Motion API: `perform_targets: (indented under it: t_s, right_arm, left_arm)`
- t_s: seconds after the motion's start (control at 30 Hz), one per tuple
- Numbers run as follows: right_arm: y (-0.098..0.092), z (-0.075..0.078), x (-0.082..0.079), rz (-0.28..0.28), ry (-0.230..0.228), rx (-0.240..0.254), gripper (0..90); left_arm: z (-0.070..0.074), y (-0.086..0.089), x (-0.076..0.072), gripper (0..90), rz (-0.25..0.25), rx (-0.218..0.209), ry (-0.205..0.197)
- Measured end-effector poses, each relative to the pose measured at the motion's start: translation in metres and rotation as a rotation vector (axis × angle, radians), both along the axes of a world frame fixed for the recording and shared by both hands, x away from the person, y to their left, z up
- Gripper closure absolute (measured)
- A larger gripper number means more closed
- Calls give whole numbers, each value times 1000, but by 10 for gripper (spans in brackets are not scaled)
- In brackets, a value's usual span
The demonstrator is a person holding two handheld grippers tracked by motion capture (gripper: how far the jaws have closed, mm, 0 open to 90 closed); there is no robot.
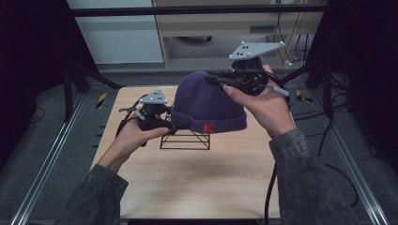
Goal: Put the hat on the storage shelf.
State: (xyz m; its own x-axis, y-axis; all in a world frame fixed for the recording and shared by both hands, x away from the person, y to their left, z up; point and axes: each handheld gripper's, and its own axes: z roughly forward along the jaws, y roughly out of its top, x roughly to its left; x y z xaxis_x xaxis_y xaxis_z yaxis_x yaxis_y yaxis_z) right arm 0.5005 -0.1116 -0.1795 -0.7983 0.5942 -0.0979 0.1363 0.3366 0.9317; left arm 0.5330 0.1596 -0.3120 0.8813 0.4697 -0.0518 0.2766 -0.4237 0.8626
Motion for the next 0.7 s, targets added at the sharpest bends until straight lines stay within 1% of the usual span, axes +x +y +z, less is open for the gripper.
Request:
perform_targets:
  t_s: [0.03,0.07,0.1,0.17,0.23,0.3,0.37,0.47,0.5,0.53,0.57,0.7]
  right_arm:
    - [0,0,1,-1,-2,-2,818]
    - [-1,1,1,-3,-2,-4,818]
    - [-1,1,1,-3,-2,-4,818]
    - [-4,2,4,-13,-3,-7,818]
    - [-8,2,8,-23,-1,-6,817]
    - [-10,1,12,-31,1,-8,816]
    - [-14,-2,19,-44,2,-2,816]
    - [-16,-4,23,-50,3,0,816]
    - [-16,-5,25,-55,1,2,816]
    - [-16,-5,29,-62,0,10,816]
    - [-16,-6,30,-65,-3,14,815]
    - [-12,-5,35,-70,-12,9,815]
  left_arm:
    - [0,-1,1,374,-2,-11,5]
    - [0,-1,1,452,-2,-11,5]
    - [1,-2,2,452,-3,-9,-6]
    - [2,-3,5,565,3,-12,-22]
    - [4,-5,8,627,11,-2,-36]
    - [6,-6,10,639,20,7,-46]
    - [8,-8,11,642,33,34,-64]
    - [11,-7,15,643,56,53,-89]
    - [12,-7,16,643,66,56,-98]
    - [12,-6,19,644,86,51,-107]
    - [12,-6,19,645,86,51,-107]
    - [14,-4,25,646,125,56,-127]
